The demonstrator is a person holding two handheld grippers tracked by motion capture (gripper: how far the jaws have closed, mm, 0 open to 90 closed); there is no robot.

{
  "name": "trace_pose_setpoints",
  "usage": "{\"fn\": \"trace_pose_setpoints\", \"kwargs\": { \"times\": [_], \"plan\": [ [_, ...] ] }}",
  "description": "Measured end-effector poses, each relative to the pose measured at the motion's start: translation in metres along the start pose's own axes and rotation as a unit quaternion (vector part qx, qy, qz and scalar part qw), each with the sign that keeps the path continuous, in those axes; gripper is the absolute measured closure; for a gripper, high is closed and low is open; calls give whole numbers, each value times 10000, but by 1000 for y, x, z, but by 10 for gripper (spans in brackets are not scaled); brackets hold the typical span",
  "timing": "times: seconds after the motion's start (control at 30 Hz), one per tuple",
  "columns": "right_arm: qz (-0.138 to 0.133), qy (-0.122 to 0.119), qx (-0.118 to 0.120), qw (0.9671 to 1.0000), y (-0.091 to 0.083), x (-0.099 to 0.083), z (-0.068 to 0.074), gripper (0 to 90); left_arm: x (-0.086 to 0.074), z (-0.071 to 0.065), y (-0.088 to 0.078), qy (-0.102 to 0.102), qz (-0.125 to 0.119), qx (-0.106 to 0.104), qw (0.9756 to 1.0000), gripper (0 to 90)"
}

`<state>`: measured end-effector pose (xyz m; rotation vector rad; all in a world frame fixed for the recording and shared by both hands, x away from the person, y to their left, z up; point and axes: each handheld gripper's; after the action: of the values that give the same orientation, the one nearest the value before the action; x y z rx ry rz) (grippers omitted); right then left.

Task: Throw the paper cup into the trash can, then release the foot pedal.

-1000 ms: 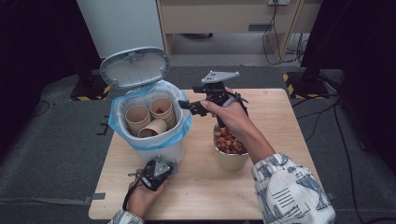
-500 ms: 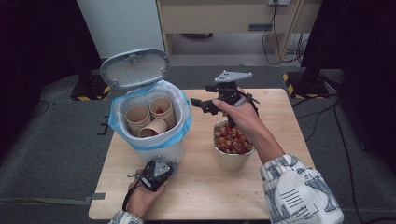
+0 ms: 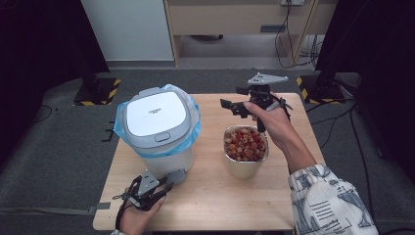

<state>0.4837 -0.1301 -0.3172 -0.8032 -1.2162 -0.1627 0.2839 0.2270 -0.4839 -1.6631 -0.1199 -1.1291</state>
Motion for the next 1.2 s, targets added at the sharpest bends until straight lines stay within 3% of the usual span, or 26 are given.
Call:
{"fn": "trace_pose_setpoints", "kwargs": {
  "times": [0.17,0.47,0.6,0.63,0.77,0.97,1.2],
  "plan": [
    [-19,77,-140,9999,-10,-5,-11,157,-5,13,-5,-299,-50,93,9995,599],
    [-14,137,-338,9993,-24,-15,-24,150,-13,26,-16,-563,-172,240,9980,530],
    [-25,183,-515,9985,-34,-21,-31,141,-21,41,-22,-903,-241,412,9948,444],
    [-42,212,-577,9981,-37,-23,-33,136,-21,41,-22,-903,-241,412,9948,428],
    [-73,273,-807,9963,-47,-30,-42,123,-27,56,-20,-1201,-98,550,9912,354],
    [-74,407,-975,9944,-61,-45,-54,119,-29,62,-16,-1285,92,573,9900,302],
    [-70,483,-1072,9930,-69,-54,-61,118,-28,61,-14,-1259,116,570,9903,295]
  ]
}}
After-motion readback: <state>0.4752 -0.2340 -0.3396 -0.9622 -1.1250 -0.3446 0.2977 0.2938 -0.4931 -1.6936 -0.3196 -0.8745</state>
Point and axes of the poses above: each handheld gripper's, and its own axes: y roughly forward along the jaws, x roughly out of its top, z roughly to its left, and after that the axes turned 9 degrees about z, right-handed
